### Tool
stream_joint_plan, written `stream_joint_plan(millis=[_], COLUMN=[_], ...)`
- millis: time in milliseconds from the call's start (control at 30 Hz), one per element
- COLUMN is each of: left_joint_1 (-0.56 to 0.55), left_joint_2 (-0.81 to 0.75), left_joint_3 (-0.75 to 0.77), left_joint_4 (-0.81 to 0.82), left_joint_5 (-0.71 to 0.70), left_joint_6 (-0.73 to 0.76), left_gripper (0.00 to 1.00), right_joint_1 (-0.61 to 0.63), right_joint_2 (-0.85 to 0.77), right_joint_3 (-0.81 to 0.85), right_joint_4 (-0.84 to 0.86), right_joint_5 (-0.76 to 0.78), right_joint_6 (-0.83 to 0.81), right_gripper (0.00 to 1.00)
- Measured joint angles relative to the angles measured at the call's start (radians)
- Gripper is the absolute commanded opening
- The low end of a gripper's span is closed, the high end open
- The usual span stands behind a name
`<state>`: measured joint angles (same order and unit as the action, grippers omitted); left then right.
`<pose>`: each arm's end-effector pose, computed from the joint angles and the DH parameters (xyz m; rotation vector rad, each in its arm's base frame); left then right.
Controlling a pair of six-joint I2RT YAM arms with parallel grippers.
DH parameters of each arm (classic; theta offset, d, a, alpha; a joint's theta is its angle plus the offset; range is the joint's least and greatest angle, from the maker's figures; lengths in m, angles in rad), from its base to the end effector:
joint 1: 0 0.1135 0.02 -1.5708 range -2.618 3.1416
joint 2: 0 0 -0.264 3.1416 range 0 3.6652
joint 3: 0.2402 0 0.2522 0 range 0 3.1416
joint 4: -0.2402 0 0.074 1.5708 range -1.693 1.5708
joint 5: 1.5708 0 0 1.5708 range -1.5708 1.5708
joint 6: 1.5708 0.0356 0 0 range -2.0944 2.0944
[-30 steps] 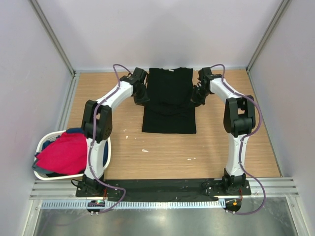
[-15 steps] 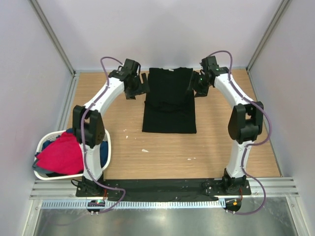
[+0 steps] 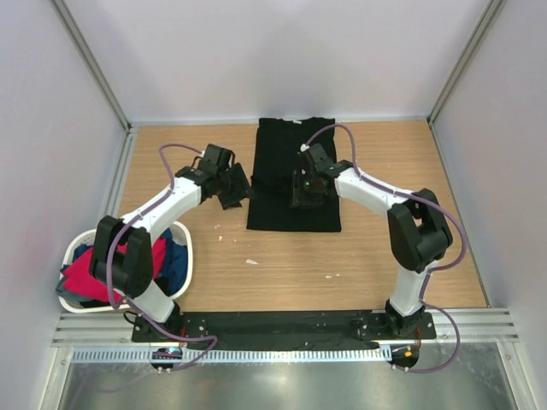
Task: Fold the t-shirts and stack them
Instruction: Fold the tshirt
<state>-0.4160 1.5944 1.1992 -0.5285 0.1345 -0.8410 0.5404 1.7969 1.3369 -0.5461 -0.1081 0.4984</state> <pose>0.3103 -0.1423 0.2513 -0.4942 2.5711 -0.6587 0.3272 0.2008 0.2234 -0.0975 2.6568 0.5076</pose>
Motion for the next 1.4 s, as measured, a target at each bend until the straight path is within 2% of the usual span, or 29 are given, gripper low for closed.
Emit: stream_joint_plan(millis=[233,500,667,833,1000,1167,1300,1400], left_joint_1=[-0.001,-0.004,-0.005,-0.008,-0.013,-0.023,-0.030,-0.034], left_joint_2=[0.069,0.079,0.079,0.085,0.145,0.170,0.173,0.180], left_joint_3=[-0.002,-0.011,-0.024,-0.021,0.045,0.079,0.080,0.087], left_joint_4=[0.065,0.072,0.069,0.066,0.034,0.007,-0.021,-0.046], left_joint_5=[0.003,0.001,-0.002,-0.007,-0.031,-0.067,-0.088,-0.097], left_joint_6=[-0.023,-0.020,-0.015,0.010,0.045,0.066,0.075,0.086], left_gripper=[0.50,0.50,0.50,0.51,0.50,0.50,0.56,0.59], right_joint_1=[0.000,-0.021,-0.088,-0.185,-0.237,-0.228,-0.226,-0.230], right_joint_2=[0.147,0.341,0.470,0.539,0.512,0.337,0.140,0.079], right_joint_3=[0.052,0.329,0.499,0.580,0.614,0.566,0.452,0.374], right_joint_4=[0.065,0.098,0.125,0.124,0.110,0.093,0.103,0.114], right_joint_5=[0.090,0.230,0.252,0.208,0.166,0.158,0.146,0.145], right_joint_6=[0.005,-0.045,-0.076,-0.105,-0.166,-0.206,-0.241,-0.258], right_gripper=[0.40,0.38,0.35,0.36,0.47,0.60,0.61,0.60])
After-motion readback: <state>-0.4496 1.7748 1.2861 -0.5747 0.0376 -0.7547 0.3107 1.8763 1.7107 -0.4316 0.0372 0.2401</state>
